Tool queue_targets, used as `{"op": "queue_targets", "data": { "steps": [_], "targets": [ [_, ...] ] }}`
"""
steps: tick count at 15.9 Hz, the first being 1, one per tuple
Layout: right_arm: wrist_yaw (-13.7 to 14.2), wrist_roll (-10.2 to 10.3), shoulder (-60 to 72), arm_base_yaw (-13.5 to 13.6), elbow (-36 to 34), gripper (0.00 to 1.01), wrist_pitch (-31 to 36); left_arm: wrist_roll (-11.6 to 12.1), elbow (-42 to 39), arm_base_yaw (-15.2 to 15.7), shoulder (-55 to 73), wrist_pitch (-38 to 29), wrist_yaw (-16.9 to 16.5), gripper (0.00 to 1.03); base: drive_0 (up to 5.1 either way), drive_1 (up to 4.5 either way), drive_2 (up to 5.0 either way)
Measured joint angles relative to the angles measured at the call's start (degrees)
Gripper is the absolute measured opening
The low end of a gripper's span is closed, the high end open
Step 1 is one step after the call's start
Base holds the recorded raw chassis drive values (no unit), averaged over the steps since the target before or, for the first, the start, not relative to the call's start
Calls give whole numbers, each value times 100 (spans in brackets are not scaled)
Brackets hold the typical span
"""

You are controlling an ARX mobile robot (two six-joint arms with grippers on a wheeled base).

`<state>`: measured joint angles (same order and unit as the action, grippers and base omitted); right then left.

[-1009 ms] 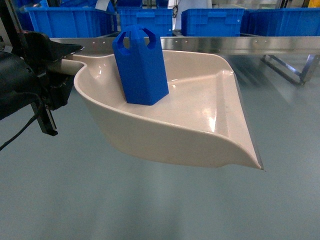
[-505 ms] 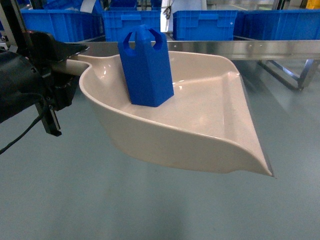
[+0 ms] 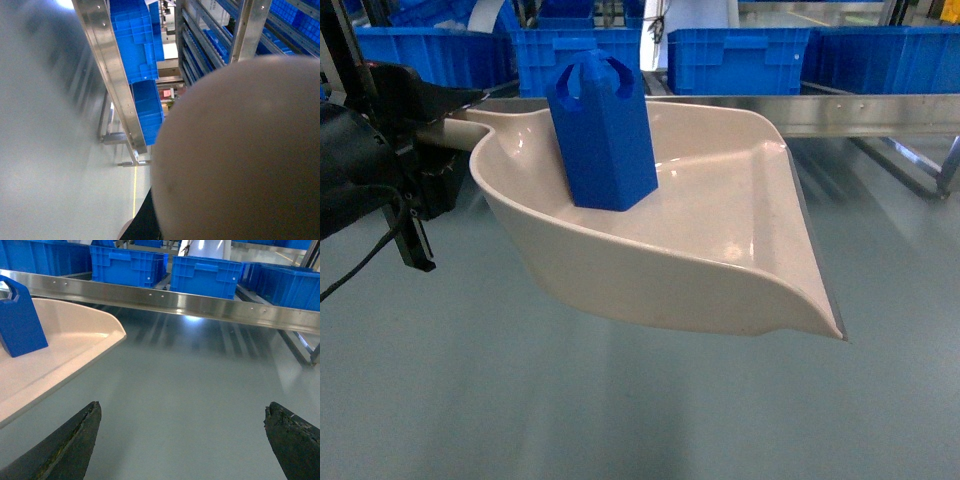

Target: Place part in tray to right shelf

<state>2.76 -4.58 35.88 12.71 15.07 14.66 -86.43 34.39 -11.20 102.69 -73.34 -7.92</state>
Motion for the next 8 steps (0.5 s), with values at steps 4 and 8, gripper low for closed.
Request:
{"op": "queue_targets", "data": {
  "steps": [4,8],
  "targets": [
    [0,0,0,2,0,98,2,2,0,0,2,0,0,14,2,418,-415],
    [0,0,-4,2,0,98,20,0,0,0,0,0,-2,14,2,418,-415]
  ]
}}
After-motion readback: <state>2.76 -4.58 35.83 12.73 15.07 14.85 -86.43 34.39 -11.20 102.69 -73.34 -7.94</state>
